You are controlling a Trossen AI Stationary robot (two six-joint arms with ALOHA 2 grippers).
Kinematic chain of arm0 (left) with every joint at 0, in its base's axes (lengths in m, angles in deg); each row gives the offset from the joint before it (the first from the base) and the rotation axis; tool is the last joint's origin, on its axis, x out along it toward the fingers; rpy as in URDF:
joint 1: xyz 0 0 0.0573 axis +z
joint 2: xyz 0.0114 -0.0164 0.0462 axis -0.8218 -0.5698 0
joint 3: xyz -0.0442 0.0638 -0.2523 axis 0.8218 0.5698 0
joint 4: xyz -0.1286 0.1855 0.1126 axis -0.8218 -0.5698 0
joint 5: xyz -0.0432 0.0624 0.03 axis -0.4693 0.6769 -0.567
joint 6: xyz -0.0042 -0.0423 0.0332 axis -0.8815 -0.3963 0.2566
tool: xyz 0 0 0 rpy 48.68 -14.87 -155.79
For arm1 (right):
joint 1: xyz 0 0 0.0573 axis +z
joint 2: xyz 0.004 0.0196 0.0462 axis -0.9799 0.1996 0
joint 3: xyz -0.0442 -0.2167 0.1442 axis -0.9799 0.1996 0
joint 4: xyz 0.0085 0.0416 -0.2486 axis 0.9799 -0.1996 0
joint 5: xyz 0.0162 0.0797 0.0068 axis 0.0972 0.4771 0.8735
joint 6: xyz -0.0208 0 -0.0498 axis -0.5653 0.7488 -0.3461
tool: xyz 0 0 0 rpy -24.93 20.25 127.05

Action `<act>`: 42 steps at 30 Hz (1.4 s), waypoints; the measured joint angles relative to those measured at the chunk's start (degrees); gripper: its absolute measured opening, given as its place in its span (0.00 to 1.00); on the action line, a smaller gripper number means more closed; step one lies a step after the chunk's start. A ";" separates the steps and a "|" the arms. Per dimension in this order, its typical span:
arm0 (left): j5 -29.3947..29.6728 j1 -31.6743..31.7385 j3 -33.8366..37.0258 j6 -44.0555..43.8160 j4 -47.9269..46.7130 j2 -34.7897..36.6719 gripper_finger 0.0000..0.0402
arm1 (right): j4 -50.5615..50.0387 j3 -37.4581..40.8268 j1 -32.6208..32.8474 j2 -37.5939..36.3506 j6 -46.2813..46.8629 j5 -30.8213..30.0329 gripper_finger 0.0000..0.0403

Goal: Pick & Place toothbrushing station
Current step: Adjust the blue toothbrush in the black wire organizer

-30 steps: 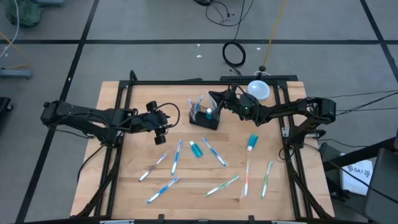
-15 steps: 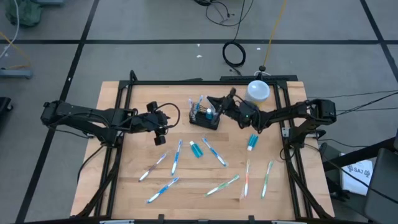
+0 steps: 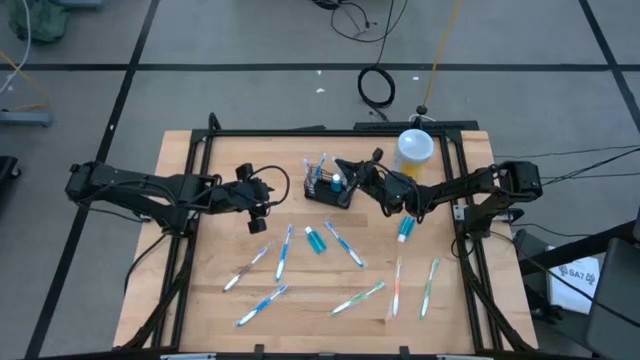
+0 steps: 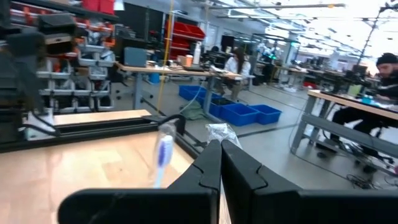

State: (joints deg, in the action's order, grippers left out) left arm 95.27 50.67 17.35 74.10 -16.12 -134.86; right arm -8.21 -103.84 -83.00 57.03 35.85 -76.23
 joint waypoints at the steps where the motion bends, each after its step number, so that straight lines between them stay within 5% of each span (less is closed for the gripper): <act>1: -0.02 -0.01 0.00 -0.02 0.00 0.00 0.42 | -0.02 0.00 0.23 0.00 -0.30 0.05 0.00; 8: -0.02 0.00 0.00 -0.13 -0.01 0.00 0.42 | -0.02 0.00 2.07 0.00 -1.37 -0.43 0.00; 29: -0.02 0.00 0.00 -0.35 -0.13 0.00 0.42 | -0.04 0.00 8.24 0.00 -7.13 -20.99 0.00; 42: -0.01 0.01 0.00 -0.35 -0.13 0.00 0.42 | -0.60 0.02 9.88 0.00 -5.48 -21.24 0.00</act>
State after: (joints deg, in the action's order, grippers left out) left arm 95.27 50.69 17.35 73.75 -16.25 -134.86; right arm -8.82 -103.81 -73.12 57.03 30.37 -97.47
